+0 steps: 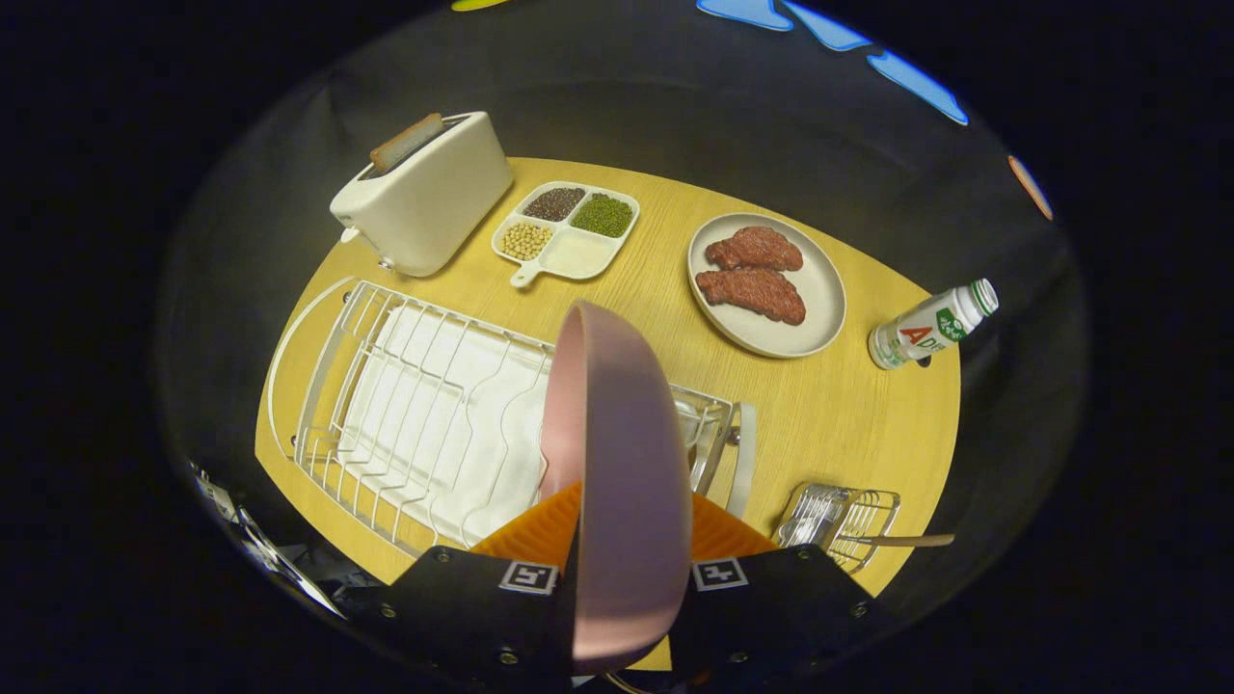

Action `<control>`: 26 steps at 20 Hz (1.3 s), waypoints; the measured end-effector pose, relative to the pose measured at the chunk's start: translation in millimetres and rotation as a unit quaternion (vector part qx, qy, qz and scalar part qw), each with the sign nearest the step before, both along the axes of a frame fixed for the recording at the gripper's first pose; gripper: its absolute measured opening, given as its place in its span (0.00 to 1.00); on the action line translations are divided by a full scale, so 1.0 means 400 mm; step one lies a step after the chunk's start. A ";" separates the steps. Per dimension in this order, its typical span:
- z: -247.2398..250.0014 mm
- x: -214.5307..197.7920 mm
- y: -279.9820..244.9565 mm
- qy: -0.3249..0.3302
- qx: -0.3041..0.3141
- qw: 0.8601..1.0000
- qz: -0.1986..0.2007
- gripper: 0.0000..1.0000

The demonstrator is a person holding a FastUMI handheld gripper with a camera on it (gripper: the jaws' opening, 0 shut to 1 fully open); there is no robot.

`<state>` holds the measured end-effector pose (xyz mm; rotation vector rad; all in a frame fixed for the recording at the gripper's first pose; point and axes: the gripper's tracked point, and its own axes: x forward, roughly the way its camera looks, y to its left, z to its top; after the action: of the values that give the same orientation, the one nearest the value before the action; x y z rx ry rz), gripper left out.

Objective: Take the plate from the dish rack, then take the spoon from the basket and place it into the plate.

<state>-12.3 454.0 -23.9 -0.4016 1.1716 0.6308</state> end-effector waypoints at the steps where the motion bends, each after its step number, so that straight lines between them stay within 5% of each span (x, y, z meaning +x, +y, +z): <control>1: 0.002 0.011 0.003 -0.010 -0.001 1.000 0.006 0.36; 19: 0.053 0.056 0.047 -0.088 -0.037 0.989 0.111 0.32; 26: 0.097 0.035 -0.009 -0.050 0.012 0.996 0.074 0.32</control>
<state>1.7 450.3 14.9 -0.4977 1.0441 0.7437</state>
